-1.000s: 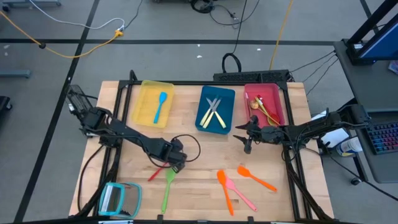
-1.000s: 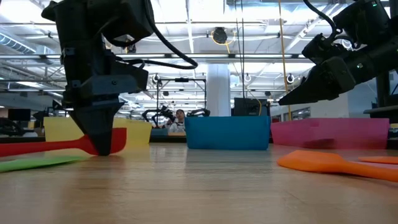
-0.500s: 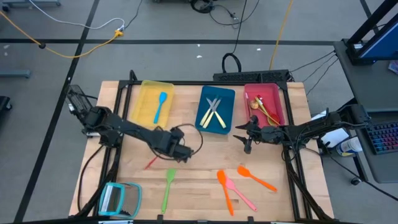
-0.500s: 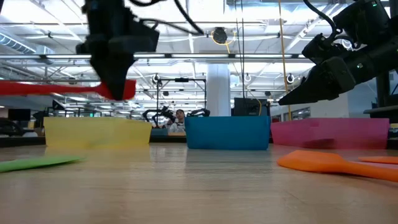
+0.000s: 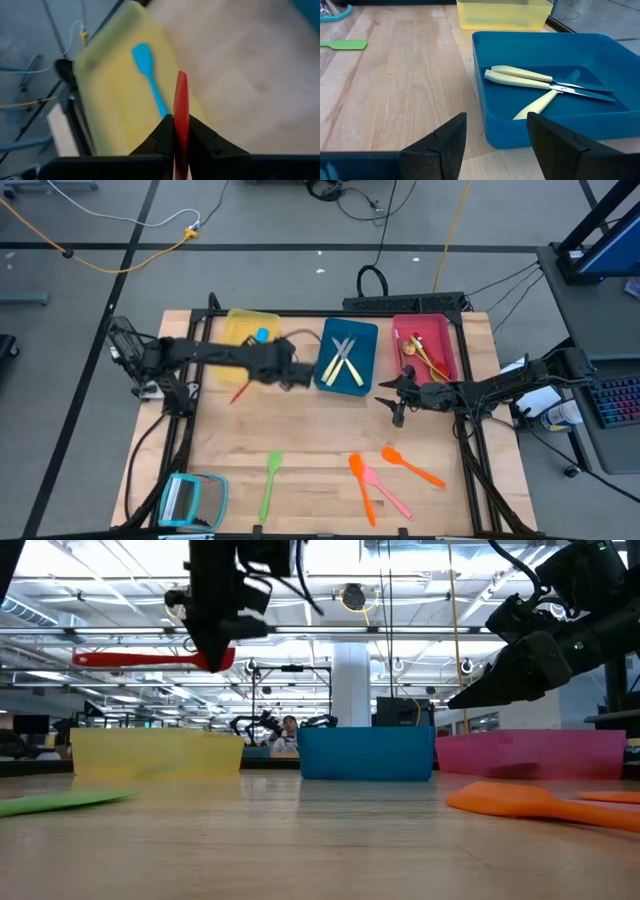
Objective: Pick & Place Kitchen Items
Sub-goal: Put the red spatula into the yellow bin
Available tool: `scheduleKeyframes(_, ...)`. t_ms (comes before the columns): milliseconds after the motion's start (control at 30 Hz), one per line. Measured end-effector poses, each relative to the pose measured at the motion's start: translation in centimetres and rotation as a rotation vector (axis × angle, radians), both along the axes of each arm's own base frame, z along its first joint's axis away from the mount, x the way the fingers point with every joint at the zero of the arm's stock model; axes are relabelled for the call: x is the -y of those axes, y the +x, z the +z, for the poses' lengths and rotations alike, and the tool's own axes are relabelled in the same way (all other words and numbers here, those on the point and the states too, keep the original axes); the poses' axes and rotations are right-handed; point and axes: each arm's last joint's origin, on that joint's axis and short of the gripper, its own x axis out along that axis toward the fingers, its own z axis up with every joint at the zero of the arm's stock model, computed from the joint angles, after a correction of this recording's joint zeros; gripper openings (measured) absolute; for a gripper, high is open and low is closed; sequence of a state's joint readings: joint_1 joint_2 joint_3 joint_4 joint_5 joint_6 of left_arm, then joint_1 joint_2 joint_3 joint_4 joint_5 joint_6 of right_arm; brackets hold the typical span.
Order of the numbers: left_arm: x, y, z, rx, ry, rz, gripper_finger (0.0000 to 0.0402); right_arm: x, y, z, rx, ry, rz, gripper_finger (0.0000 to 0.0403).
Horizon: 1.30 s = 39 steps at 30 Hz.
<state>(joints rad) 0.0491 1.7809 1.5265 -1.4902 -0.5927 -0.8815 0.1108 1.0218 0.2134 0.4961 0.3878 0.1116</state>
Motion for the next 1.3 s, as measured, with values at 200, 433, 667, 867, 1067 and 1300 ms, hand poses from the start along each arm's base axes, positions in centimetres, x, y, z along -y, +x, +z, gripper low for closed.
scheduleKeyframes(200,-5.4,-1.0,0.1,-0.049,0.019,0.099,0.0028,0.0,0.0,0.0,0.000,0.000,0.000,0.0201)
scheduleKeyframes(433,-10.2,-1.8,0.0,-0.012,0.016,0.170,0.0029,0.0,0.0,0.0,-0.001,-0.003,0.001,0.0201)
scheduleKeyframes(667,-12.7,-2.1,-0.1,0.062,0.010,0.197,0.0030,0.0,0.0,0.0,-0.001,-0.002,0.001,0.0201)
scheduleKeyframes(867,-13.5,-2.4,-0.3,0.069,0.016,0.220,0.0030,0.0,0.0,0.0,-0.001,0.000,0.000,0.0201)
scheduleKeyframes(1067,-13.7,-3.2,-3.1,0.045,0.007,0.251,0.0030,0.0,0.0,0.0,-0.001,0.000,0.000,0.0201)
scheduleKeyframes(1300,-13.9,-4.7,-7.2,0.011,-0.007,0.260,0.0030,0.0,0.0,0.0,-0.001,0.000,0.000,0.0201)
